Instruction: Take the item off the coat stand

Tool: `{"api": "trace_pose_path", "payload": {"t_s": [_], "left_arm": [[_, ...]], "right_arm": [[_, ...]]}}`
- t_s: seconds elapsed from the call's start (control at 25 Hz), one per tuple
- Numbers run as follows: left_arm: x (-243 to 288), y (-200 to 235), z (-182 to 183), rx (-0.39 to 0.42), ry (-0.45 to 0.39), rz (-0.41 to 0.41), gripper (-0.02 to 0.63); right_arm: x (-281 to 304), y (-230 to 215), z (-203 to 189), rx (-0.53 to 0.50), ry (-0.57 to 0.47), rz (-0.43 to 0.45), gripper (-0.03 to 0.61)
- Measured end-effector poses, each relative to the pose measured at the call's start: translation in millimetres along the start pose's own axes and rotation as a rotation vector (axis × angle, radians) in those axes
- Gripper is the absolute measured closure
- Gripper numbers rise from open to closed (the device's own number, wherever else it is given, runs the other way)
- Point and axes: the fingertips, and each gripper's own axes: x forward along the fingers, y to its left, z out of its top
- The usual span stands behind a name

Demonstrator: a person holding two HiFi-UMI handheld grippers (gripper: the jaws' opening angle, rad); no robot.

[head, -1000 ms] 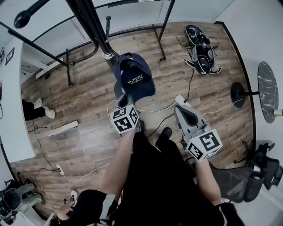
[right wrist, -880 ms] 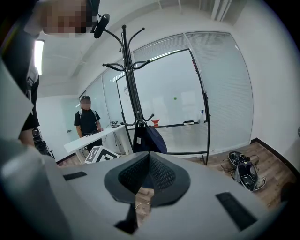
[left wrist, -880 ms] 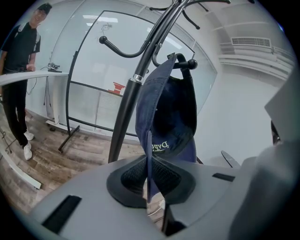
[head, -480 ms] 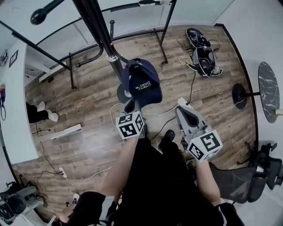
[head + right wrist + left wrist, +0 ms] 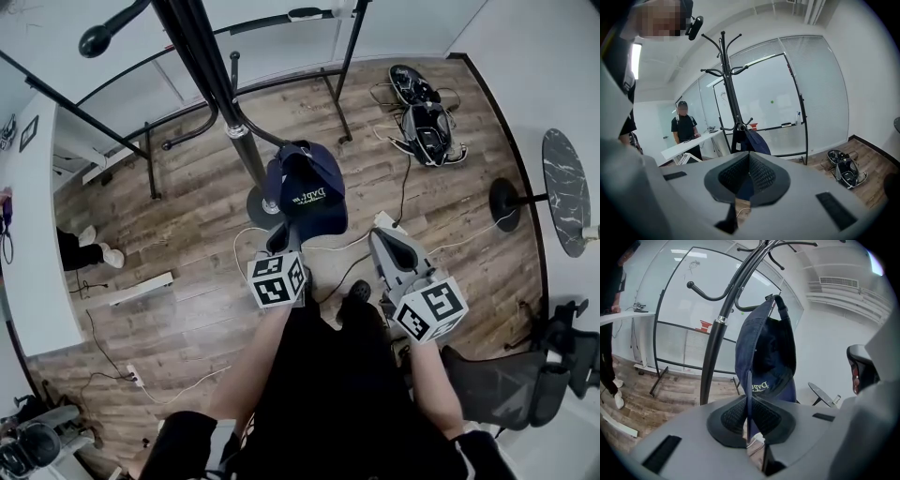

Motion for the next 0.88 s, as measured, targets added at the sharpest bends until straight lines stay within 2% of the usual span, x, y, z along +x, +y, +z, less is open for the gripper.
{"api": "trace_pose_path", "payload": {"t_s": [0.48,0.68,0.88], "left_arm": [[-31,7,-15,0.026,0.007,-0.016,0.583],[-53,-7,-10,0.043,-0.026,-0.021,0.583],[-78,-21,5,0.092,-0.086,-0.026,0.583]], "right_arm": [[-10,12,-3,0.006,-0.045,0.001,0.549],[-27,8,-1,0.029,-0.078,-0.009,0.549],[-47,15,5,0.003,-0.112,-0.006,0.549]]}}
